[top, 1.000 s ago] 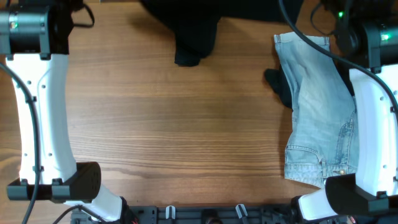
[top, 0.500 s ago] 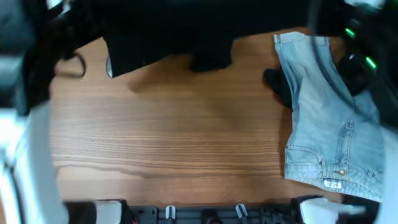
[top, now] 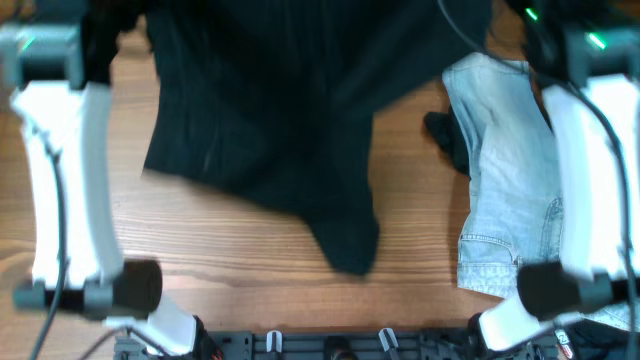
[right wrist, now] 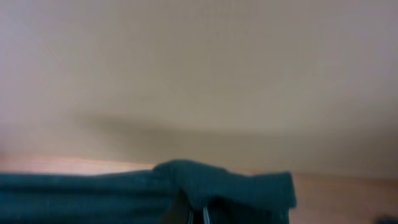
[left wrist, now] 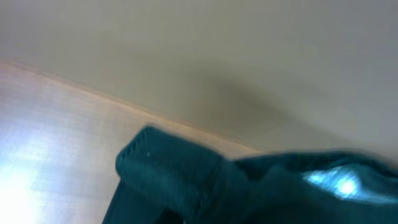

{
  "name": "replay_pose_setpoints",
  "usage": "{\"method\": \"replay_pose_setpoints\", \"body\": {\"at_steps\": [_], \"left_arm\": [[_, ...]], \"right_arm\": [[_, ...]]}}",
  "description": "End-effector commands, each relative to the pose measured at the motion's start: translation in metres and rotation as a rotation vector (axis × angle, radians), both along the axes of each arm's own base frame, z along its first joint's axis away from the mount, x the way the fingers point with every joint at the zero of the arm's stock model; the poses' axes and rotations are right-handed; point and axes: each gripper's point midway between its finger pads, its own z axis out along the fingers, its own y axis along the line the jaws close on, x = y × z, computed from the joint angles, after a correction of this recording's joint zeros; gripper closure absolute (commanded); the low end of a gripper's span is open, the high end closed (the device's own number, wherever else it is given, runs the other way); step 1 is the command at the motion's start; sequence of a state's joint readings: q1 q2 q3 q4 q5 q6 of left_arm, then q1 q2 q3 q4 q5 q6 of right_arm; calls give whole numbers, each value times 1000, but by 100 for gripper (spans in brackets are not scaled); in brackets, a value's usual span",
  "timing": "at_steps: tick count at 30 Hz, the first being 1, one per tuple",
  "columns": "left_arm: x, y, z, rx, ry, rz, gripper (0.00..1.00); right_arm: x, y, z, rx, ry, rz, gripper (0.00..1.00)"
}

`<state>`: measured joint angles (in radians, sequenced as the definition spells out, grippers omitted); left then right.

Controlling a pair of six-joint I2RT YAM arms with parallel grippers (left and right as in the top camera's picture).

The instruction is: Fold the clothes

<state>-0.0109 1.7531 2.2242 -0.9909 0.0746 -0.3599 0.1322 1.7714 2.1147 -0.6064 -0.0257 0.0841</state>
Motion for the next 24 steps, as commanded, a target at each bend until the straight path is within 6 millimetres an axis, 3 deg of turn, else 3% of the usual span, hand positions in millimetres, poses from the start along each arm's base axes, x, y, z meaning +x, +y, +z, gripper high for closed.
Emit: {"method": "replay_pose_setpoints", "body": {"at_steps": [1, 2, 3, 4, 5, 6, 7, 8, 11, 12, 13, 14, 15, 18, 20, 24], "left_arm": [[62, 48, 15, 83, -186, 141, 96], [64, 44, 40, 60, -277, 125, 96], [57, 47, 75, 42, -369, 138, 96], [48, 50, 93, 43, -406, 144, 96], [29, 54, 113, 46, -424, 156, 96], [15, 57, 114, 48, -395, 162, 96], [0, 56, 98, 48, -303, 161, 96], [-11, 53, 69, 48, -176, 156, 96], [-55, 43, -48, 51, 336, 126, 96], [-78, 42, -102, 54, 587, 117, 96], [-88, 41, -125, 54, 695, 113, 96], [-101, 41, -150, 55, 815, 108, 96], [-116, 40, -188, 57, 957, 98, 96], [-165, 37, -253, 57, 1243, 84, 96], [-202, 35, -280, 55, 1397, 78, 96], [-272, 31, -305, 35, 1540, 138, 96]], "right_arm": [[19, -48, 54, 8, -232, -180, 96], [11, -54, 81, 29, -312, -214, 96], [-11, -70, 119, 48, -404, -289, 96], [-30, -85, 137, 44, -431, -351, 96], [-42, -93, 140, 15, -417, -377, 96], [-49, -101, 132, -10, -368, -399, 96], [-53, -108, 98, -48, -220, -414, 96], [-55, -108, 65, -77, -84, -409, 96], [-82, -103, -81, -132, 495, -377, 96], [-109, -104, -145, -134, 773, -411, 96], [-124, -106, -172, -158, 905, -427, 96], [-135, -108, -192, -178, 1000, -438, 96], [-150, -113, -213, -205, 1095, -466, 96], [-176, -132, -243, -233, 1218, -585, 96], [-190, -137, -258, -232, 1282, -610, 96], [-209, -149, -273, -255, 1356, -641, 96]]}}
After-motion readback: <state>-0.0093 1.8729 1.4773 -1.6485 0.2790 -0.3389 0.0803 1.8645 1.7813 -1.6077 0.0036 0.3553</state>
